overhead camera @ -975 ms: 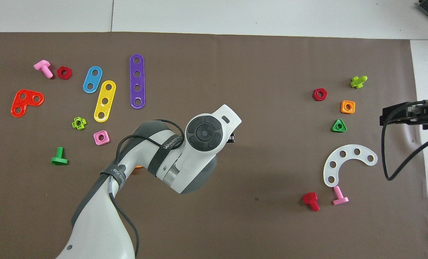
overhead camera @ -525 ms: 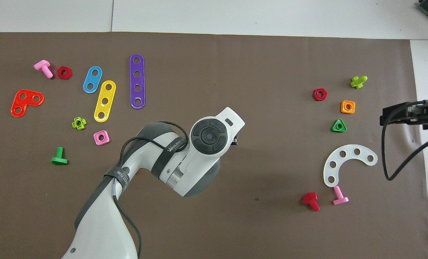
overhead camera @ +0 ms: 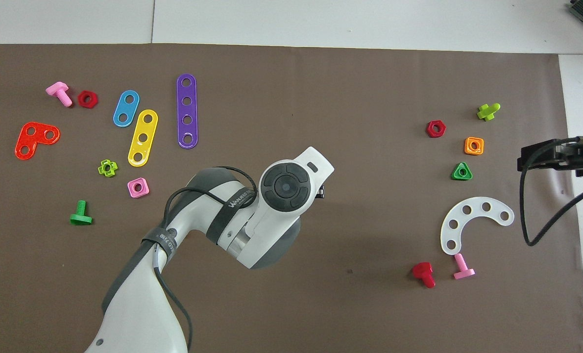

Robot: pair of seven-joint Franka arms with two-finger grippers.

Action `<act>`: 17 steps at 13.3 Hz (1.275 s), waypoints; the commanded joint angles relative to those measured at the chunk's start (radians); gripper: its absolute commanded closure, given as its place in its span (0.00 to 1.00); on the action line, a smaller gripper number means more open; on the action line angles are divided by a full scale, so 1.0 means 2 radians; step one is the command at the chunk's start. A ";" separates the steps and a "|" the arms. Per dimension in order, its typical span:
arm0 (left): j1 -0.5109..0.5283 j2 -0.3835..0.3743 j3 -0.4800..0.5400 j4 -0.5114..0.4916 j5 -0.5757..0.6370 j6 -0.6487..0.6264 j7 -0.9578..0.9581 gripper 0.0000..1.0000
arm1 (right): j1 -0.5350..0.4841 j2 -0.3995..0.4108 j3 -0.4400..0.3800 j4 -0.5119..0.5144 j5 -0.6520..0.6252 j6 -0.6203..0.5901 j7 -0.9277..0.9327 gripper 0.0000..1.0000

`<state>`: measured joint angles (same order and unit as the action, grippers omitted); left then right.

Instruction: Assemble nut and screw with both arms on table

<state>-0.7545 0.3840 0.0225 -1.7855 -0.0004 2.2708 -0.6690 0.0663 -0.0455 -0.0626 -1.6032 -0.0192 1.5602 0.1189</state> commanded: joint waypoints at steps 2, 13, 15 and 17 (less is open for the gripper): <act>-0.006 -0.006 0.006 -0.018 -0.002 0.019 -0.005 1.00 | -0.005 -0.004 0.001 0.002 0.010 -0.010 -0.013 0.00; -0.006 -0.006 0.009 -0.025 0.014 0.031 -0.002 0.00 | -0.005 -0.004 0.001 0.002 0.010 -0.010 -0.013 0.00; -0.005 -0.011 0.010 -0.024 0.016 0.027 -0.001 0.00 | -0.005 -0.004 0.001 0.002 0.010 -0.010 -0.013 0.00; 0.002 -0.031 0.011 -0.027 0.016 0.017 -0.001 0.00 | -0.005 -0.004 0.001 0.002 0.010 -0.010 -0.013 0.00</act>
<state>-0.7538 0.3749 0.0342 -1.8179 0.0131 2.3210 -0.6683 0.0663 -0.0456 -0.0626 -1.6032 -0.0192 1.5602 0.1189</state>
